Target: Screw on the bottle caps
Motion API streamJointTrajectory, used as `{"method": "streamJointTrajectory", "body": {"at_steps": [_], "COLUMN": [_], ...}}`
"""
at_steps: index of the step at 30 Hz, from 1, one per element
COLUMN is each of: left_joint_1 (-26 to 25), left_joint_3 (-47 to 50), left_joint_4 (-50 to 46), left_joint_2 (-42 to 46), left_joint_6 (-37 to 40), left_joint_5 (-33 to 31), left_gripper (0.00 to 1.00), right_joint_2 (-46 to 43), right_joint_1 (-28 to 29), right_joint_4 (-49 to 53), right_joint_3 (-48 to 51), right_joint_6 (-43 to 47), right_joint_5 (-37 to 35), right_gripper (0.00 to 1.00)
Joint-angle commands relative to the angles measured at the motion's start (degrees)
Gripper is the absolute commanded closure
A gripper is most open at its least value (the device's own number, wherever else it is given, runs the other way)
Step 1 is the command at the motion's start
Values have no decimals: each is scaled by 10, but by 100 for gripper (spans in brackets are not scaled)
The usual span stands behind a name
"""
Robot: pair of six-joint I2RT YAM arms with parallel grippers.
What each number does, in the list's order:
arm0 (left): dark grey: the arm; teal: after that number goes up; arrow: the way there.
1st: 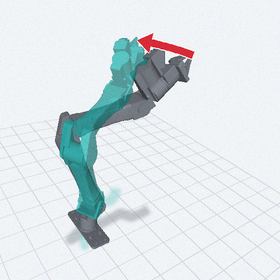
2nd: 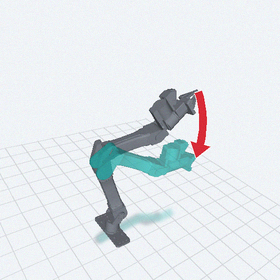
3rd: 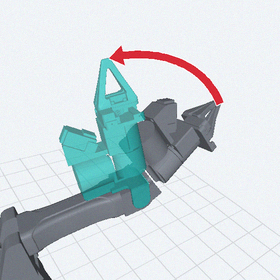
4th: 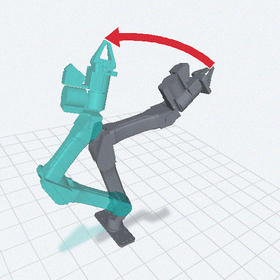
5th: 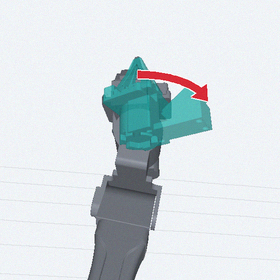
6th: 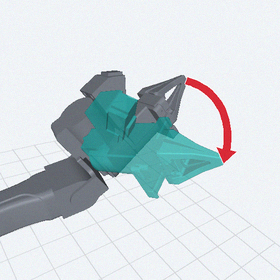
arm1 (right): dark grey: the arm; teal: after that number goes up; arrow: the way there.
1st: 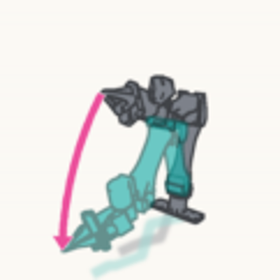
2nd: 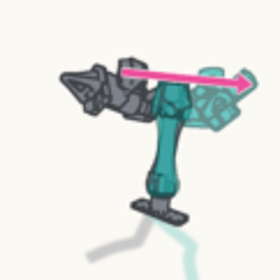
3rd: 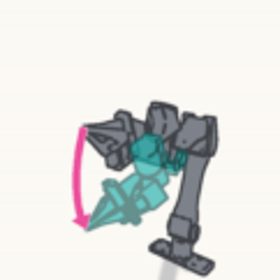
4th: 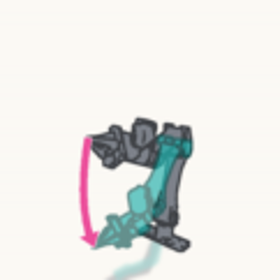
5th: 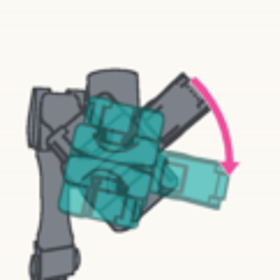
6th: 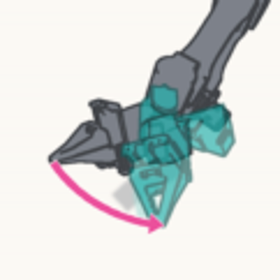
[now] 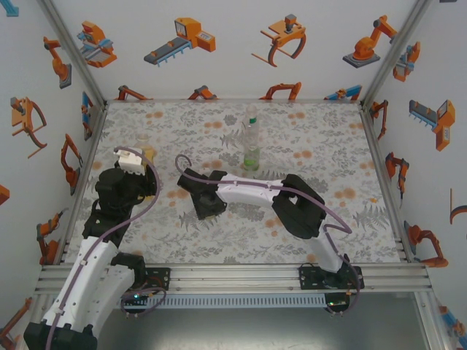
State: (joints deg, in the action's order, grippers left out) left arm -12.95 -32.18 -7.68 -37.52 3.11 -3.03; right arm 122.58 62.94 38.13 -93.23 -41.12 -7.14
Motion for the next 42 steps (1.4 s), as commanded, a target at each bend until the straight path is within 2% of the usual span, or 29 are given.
{"method": "streamJointTrajectory", "body": {"at_steps": [1,17,25,32,42], "left_joint_1": [5,7,15,18,14], "left_joint_3": [6,4,2,0,-11], "left_joint_4": [18,16,20,17,1], "left_joint_2": [6,-3,-8,-16,-50], "left_joint_6": [-11,-9,-8,-6,-2], "left_joint_5": [-4,2,6,24,84], "left_gripper": [100,100,100,100,100], "right_joint_2": [16,15,-28,-118,-281], "right_joint_1": [2,2,-14,-51,-143], "right_joint_4": [19,29,49,50,-2], "right_joint_3": [-20,-36,-27,61,279], "right_joint_6": [10,17,18,16,-3], "right_joint_5": [-7,-11,-23,-41,-34], "right_gripper": [56,63,63,63,63]}}
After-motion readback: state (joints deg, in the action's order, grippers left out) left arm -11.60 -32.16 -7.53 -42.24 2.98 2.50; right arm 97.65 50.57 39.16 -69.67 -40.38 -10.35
